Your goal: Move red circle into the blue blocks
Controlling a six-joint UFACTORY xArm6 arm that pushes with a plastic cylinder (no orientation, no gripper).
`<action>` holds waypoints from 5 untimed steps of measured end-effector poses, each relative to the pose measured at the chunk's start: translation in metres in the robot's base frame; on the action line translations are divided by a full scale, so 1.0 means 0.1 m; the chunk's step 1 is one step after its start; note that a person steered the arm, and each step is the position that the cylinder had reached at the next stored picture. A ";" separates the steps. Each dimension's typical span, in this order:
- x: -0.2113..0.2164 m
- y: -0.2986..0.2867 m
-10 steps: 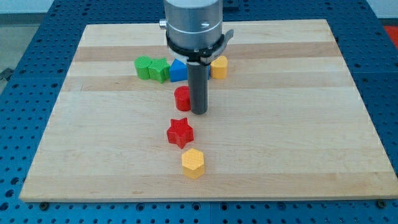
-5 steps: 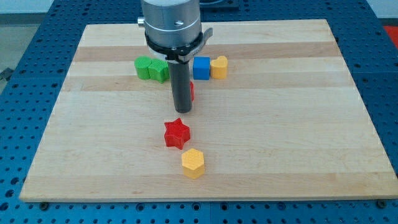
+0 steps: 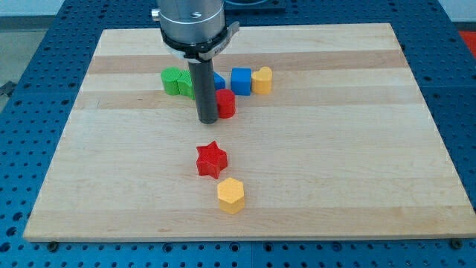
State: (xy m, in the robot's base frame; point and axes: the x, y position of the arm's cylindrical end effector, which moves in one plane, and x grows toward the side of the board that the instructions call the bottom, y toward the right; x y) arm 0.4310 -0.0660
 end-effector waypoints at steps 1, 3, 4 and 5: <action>0.13 0.02; 0.12 0.05; 0.00 0.05; -0.07 0.05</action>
State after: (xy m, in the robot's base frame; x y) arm 0.4237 -0.0607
